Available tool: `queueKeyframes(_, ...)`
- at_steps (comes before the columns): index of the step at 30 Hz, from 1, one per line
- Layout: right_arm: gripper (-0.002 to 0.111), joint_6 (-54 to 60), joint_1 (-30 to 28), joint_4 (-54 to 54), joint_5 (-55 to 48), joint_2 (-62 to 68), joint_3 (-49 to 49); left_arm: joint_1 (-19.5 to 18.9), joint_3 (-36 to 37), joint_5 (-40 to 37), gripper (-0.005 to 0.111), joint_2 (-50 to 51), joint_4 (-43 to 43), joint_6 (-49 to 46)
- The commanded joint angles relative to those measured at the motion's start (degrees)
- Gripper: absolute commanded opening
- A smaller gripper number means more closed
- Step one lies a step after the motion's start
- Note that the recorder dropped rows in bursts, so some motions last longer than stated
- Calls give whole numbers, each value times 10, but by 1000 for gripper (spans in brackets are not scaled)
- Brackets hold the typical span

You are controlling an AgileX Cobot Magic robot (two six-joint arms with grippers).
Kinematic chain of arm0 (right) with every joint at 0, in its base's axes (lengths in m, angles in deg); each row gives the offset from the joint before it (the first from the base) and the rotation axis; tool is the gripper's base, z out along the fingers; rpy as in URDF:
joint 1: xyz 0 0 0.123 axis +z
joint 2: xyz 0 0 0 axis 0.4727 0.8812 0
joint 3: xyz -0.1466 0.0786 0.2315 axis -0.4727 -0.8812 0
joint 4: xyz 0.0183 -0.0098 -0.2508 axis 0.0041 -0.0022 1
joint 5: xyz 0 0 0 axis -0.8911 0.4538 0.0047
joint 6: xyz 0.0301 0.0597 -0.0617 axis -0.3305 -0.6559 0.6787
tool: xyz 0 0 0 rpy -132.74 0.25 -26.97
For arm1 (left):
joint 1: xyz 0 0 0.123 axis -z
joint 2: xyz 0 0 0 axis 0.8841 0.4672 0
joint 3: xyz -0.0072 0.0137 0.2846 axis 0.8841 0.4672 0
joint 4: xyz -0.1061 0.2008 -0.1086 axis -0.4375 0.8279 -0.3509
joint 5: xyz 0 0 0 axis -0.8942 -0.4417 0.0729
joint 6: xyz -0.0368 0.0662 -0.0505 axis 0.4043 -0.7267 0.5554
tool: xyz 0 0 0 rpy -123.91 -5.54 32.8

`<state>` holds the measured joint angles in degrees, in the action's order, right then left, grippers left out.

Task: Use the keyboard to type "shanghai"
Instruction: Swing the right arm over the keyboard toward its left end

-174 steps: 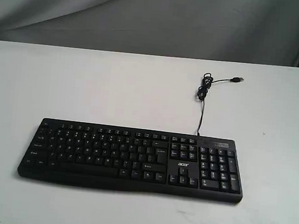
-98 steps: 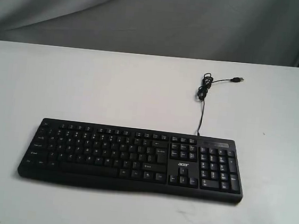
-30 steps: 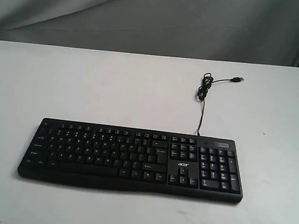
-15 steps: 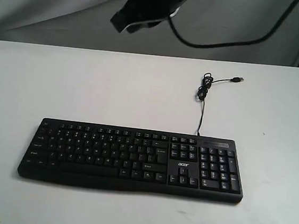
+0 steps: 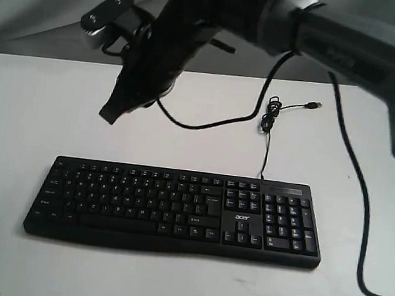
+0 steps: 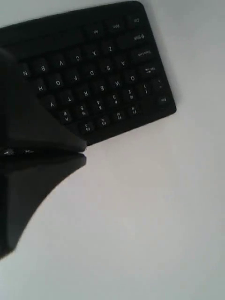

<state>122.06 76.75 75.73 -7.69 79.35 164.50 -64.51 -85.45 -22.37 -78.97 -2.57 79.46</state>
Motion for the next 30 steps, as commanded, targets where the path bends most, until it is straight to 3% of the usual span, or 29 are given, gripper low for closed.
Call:
queueKeyframes(1, 0, 27, 17, 0, 29, 30, 3, 4, 1, 3, 0, -1, -1, 2)
queueKeyframes(9, 0, 62, 35, -10, 37, 65, 3, 4, 1, 3, 0, -1, -1, 2)
queueKeyframes(16, 0, 129, 41, -100, 54, 75, 3, 4, 1, 3, 0, -1, -1, 2)
queueKeyframes(30, 0, 129, 69, -100, 88, 116, 3, 4, 1, 3, 0, -1, -1, 2)
